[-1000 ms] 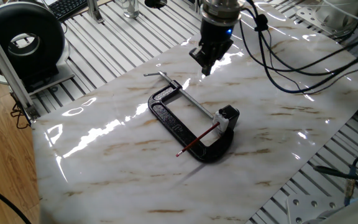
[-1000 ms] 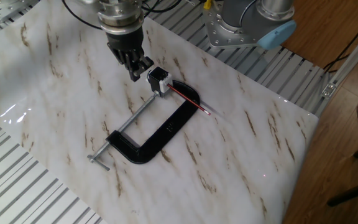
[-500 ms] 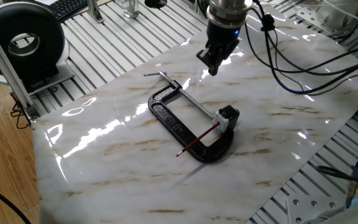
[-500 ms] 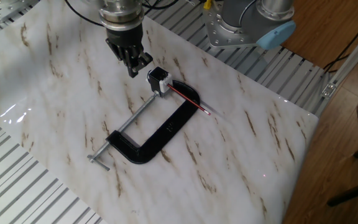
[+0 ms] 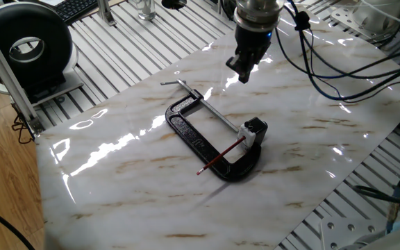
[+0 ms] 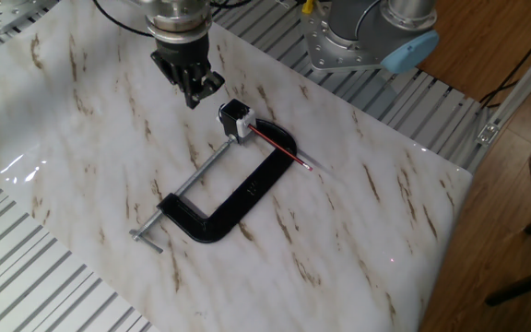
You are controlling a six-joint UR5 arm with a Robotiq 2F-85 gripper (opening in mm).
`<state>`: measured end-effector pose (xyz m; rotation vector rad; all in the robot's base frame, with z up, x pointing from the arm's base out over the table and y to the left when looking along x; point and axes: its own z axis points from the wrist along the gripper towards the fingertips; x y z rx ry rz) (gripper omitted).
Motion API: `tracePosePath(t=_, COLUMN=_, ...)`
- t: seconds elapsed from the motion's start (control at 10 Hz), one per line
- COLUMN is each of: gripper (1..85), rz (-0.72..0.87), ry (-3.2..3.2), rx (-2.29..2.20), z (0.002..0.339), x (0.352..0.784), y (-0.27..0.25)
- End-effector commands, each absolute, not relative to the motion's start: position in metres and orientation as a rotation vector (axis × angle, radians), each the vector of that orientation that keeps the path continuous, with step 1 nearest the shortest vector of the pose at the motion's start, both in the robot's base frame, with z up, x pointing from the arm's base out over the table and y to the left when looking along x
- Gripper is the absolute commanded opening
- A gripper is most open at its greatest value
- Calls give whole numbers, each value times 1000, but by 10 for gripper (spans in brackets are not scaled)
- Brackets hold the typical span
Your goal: Sharpen the pencil with a pencil sharpener
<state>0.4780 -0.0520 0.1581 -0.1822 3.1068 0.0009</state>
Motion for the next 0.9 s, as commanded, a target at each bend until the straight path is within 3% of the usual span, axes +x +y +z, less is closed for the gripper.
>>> tracePosePath(t=0.0, gripper=10, rz=68, ry=3109, rx=-283, z=169, x=455, y=-69)
tracePosePath(t=0.4, gripper=10, rz=153, ry=3052, rx=-401, z=152, x=425, y=-88)
tracePosePath(t=0.8, gripper=10, rz=89, ry=2954, rx=-703, z=114, x=414, y=-73)
